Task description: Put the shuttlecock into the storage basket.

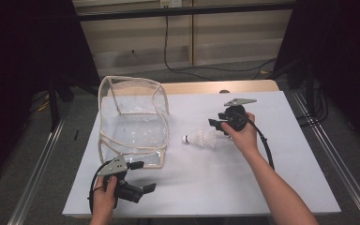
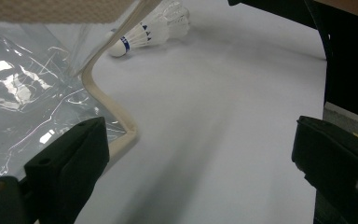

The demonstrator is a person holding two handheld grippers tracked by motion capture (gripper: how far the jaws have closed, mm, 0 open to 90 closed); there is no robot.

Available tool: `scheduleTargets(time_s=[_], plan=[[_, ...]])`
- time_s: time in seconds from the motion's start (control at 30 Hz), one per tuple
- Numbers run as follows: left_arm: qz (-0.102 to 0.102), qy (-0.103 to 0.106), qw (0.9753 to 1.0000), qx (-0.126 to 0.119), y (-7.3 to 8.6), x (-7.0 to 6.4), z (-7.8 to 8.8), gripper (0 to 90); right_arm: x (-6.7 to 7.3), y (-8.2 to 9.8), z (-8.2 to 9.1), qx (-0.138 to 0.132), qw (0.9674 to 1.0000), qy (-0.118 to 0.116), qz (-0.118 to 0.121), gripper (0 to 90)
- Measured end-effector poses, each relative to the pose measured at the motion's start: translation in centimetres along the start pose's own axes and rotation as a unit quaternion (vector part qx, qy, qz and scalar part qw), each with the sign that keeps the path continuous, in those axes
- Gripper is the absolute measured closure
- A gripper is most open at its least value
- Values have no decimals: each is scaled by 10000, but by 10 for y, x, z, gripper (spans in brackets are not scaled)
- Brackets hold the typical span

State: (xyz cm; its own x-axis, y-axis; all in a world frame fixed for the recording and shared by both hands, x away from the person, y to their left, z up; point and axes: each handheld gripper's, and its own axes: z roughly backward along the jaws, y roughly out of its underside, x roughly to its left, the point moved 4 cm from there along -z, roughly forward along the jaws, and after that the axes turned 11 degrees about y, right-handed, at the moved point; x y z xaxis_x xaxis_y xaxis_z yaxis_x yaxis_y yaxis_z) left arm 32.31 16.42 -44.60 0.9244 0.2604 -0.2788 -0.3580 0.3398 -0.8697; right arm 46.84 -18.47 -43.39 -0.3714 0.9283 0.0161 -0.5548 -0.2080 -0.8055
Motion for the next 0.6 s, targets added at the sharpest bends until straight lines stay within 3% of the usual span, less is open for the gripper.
scheduleTargets(time_s=[0.33, 0.6], plan=[[7, -6, 10000, 23, 1, 1, 1, 41, 4, 1, -5, 126, 9995, 32, 299, 822], [9, -2, 10000, 31, 1, 1, 1, 42, 5, 3, -8, 193, 9987, -20, 465, 900]])
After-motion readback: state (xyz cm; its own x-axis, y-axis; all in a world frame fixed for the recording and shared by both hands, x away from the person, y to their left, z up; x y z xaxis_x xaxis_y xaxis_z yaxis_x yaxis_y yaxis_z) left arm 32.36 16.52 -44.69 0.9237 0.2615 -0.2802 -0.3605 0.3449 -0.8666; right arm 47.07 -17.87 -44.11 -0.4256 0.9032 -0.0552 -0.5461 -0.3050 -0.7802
